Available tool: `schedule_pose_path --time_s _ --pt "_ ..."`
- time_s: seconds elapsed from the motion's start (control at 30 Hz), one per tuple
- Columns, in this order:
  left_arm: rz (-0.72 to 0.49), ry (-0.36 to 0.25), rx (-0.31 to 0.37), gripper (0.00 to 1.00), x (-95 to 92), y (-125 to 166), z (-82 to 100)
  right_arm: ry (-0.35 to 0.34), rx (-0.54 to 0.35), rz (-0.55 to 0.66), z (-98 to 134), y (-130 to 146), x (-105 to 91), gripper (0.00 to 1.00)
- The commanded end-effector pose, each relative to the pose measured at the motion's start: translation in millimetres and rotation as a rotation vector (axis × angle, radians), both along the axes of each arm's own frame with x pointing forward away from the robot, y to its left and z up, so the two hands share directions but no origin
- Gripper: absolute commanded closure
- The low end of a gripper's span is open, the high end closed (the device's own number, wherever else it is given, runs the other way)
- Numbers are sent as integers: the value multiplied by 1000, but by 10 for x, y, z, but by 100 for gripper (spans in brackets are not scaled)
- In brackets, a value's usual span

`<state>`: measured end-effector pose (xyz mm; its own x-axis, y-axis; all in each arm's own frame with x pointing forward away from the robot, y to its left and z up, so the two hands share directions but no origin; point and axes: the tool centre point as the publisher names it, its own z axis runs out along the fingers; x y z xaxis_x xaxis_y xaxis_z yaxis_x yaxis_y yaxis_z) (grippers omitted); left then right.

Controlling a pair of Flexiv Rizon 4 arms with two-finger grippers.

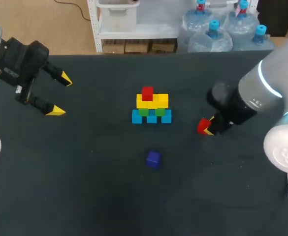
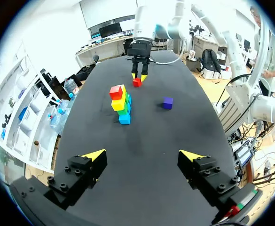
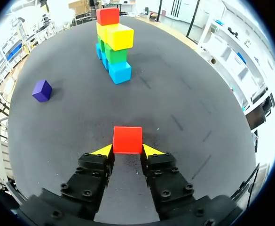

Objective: Place the blue cubes, place green cubes on the blue cubes, place the yellow cubes on the green cubes, then place the red cubes on the yellow cubes, and place purple cube on the red cubes.

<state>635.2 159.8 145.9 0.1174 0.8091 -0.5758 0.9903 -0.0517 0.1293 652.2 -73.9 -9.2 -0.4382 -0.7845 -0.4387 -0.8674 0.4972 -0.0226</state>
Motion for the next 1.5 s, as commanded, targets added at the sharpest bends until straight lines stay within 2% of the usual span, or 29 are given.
schedule_pose_path --time_s 0.03,0.2,0.43,0.63,0.7,0.93,1.33,1.5 --pt "-2 -3 -3 0 -3 9 -8 2 -1 3 22 -18 7 100" --pt "-2 -3 -3 0 -3 9 -8 -6 -13 10 140 -47 9 100" --pt "-2 -3 -3 0 -3 9 -8 -14 -12 47 439 -56 50 100" --pt "-2 -3 -3 0 -3 9 -8 -4 14 55 714 -84 214 100" --pt "-2 -3 -3 0 -3 9 -8 0 41 79 818 -79 291 100" --pt "-2 -3 -3 0 -3 9 -8 -16 41 186 1090 -10 514 100" --pt "-2 -3 -3 0 -3 9 -8 -44 77 427 1223 399 686 100" --pt "-2 -3 -3 0 -3 9 -8 -16 70 484 1205 539 738 100"
